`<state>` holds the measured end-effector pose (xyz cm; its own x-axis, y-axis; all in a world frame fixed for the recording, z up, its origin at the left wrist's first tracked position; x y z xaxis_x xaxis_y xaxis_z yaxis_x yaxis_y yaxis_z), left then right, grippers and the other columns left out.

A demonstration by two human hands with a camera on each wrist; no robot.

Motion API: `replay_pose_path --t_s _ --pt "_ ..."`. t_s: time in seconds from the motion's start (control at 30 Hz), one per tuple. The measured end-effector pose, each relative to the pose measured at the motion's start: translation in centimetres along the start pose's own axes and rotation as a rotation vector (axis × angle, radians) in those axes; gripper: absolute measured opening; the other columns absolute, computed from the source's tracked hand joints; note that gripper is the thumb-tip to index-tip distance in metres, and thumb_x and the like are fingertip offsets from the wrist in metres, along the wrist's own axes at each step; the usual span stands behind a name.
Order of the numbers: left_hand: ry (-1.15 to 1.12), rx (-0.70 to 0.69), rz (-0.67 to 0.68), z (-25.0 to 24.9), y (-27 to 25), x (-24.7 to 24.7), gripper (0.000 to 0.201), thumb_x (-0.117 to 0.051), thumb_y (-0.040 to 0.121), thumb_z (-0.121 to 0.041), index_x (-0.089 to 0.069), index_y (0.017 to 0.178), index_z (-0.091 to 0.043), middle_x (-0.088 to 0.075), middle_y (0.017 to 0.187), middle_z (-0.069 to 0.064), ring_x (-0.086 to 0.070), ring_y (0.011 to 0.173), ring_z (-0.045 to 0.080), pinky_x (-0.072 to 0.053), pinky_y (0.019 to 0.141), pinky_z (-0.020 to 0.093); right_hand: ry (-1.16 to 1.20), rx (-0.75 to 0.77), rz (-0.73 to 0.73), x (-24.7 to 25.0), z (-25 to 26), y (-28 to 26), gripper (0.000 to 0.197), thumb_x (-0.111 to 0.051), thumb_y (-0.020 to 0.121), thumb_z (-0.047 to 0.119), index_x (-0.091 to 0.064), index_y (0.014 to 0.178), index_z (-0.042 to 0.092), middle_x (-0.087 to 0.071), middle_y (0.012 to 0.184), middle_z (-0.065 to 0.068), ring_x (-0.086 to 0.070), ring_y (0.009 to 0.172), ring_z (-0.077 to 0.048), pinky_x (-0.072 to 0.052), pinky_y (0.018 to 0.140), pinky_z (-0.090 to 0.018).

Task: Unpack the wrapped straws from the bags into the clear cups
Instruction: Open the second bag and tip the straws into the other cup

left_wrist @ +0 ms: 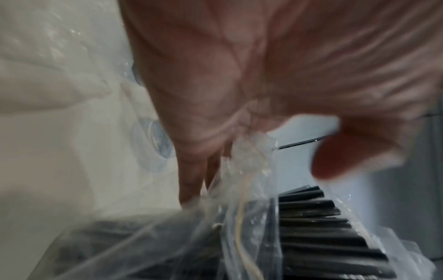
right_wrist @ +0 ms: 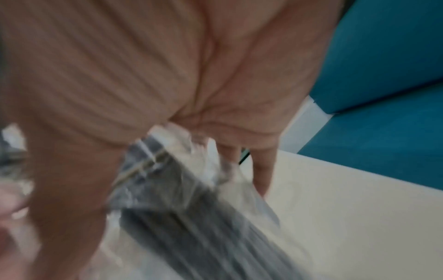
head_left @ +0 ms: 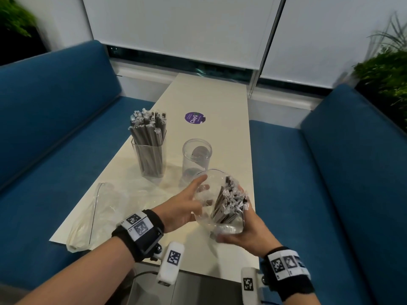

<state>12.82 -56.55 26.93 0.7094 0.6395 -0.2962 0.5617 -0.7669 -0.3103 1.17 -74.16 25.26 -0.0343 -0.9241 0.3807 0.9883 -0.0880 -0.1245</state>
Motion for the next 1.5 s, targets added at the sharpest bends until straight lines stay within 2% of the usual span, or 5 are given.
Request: replay_pose_path --t_s 0.23,0.4,0.57,1.13,1.5 --pt "0.506 -0.198 -0.010 1.1 -0.3 -0.4 0.144 -0.092 0.074 -0.019 0.024 0.144 -0.068 -0.035 0.160 0.000 -0.063 0.129 0.016 -0.057 0.100 0.038 0.060 0.032 -0.285 -0.1 -2.1 1.0 0.107 -0.102 0.062 0.029 -0.038 0.145 0.048 -0.067 0.124 0.035 -0.065 0.118 0.005 -0.051 0.096 -0.015" --pt "0.767 -0.231 -0.337 2.2 0.3 -0.2 0.101 -0.077 0.072 -0.070 -0.024 0.155 -0.048 -0.069 0.123 -0.005 -0.069 0.104 0.012 -0.051 0.089 0.025 0.223 0.020 -0.455 -0.4 -3.3 0.6 0.049 -0.096 0.064 0.034 -0.074 0.107 0.032 -0.080 0.108 -0.002 -0.075 0.107 -0.019 -0.059 0.097 -0.053" --pt "1.113 -0.083 -0.142 3.7 0.6 0.1 0.105 -0.078 0.062 -0.076 -0.037 0.153 -0.044 -0.018 0.166 -0.005 -0.014 0.150 0.022 -0.024 0.123 0.049 0.277 0.009 -0.499 -1.2 -3.7 0.3 0.065 -0.087 0.078 -0.003 -0.056 0.125 0.028 -0.079 0.112 -0.003 -0.077 0.104 -0.022 -0.061 0.095 -0.052" --pt "0.328 -0.351 -0.079 -0.5 -0.1 -0.4 0.082 -0.094 0.063 -0.001 -0.056 0.133 -0.020 -0.073 0.123 0.003 -0.070 0.115 0.019 -0.058 0.095 0.038 0.395 0.183 -0.378 -0.2 4.1 -0.4 0.022 -0.091 0.072 0.023 -0.073 0.086 0.024 -0.077 0.086 -0.003 -0.072 0.083 -0.026 -0.059 0.081 -0.052" --pt "-0.050 -0.471 -0.250 -1.8 -0.7 -1.6 0.062 -0.081 0.080 0.006 -0.057 0.136 -0.006 -0.072 0.128 0.017 -0.069 0.119 0.034 -0.057 0.097 0.046 -0.001 0.066 -0.037 -3.4 5.4 -0.8 0.143 -0.101 0.057 0.043 0.010 0.139 0.079 -0.039 0.154 0.033 -0.046 0.141 0.008 -0.043 0.114 -0.022"
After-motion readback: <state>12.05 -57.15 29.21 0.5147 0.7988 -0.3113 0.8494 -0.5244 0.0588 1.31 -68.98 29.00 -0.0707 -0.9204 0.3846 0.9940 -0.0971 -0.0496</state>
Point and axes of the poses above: each hand's wrist, its own y-axis towards the middle knuckle, its own x-axis out of the back of the hand, z = x × y, the point moved 3 cm from there along y, towards the middle knuckle
